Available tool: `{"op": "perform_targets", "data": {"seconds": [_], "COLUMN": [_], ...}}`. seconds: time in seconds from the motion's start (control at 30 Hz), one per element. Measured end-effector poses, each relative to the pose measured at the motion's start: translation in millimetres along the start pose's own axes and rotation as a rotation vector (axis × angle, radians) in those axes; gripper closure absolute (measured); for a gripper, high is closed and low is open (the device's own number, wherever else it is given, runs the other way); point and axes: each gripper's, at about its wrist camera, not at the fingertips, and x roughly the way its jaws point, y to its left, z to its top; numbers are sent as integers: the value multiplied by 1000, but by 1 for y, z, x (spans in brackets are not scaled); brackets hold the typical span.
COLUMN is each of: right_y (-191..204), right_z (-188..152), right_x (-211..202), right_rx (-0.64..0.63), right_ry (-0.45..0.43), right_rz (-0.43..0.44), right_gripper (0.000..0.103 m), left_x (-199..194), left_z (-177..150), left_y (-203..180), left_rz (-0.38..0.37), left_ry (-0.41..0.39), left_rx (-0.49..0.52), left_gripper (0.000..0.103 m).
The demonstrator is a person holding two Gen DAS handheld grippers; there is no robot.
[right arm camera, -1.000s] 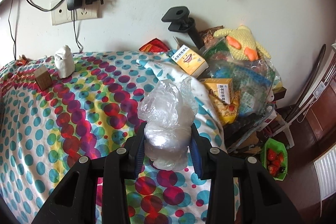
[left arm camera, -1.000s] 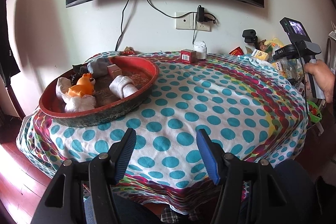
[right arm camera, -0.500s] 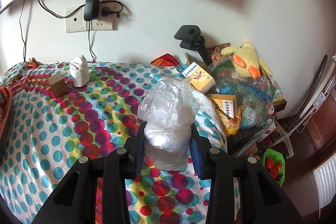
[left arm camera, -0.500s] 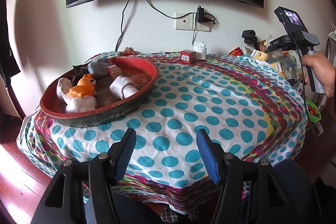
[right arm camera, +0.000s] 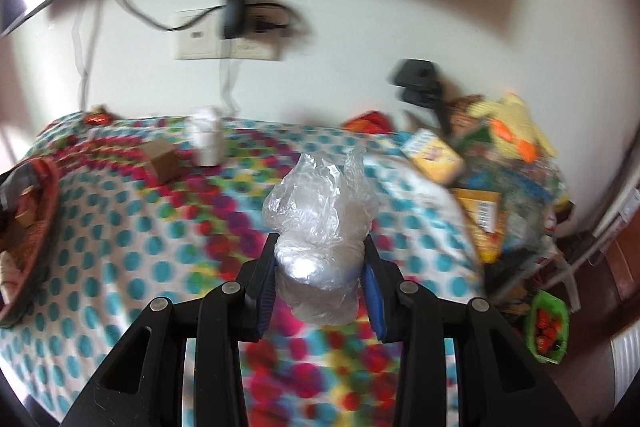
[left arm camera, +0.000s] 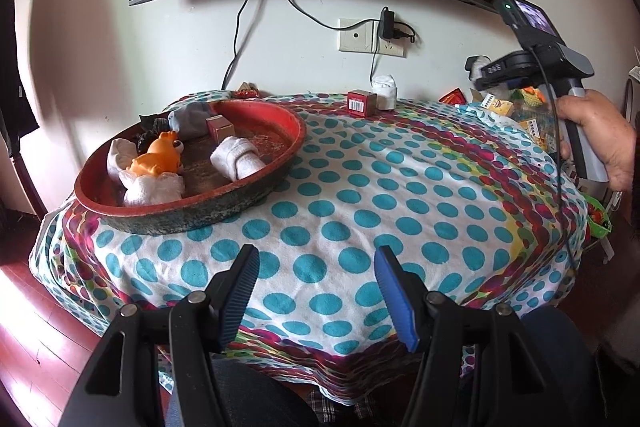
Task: Organize objects
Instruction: 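Lift the plastic-wrapped bundle off the cloth with the right gripper, then carry the bundle into the red tray and open the right gripper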
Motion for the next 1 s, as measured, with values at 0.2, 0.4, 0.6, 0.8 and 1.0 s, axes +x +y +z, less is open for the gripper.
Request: {"op": "perform_targets", "data": {"seconds": [0.2,0.4,0.6,0.8,1.0], "right_y": [98,204,280,307,321], "right_z": [10,22,7,-8,-10], "right_x": [-6,-17,-10,4,13], "right_rx": [-94,-220,-330,-370,-395], "right_ry": [-7,16,66,106,122], "right_rz": [201,431,502,510,501], "right_gripper": [68,67,67,67,67], "left_x": [5,10,14,16,20], "left_z": [2,3,2,3,2], "left_y": [19,33,41,45,47], "left_rz": [36,69,75,71,68], "left_ry": [19,25,45,52,72], "left_rx": [-73,-116,-153,-175,-189], "left_gripper": [42,42,42,42,42]}}
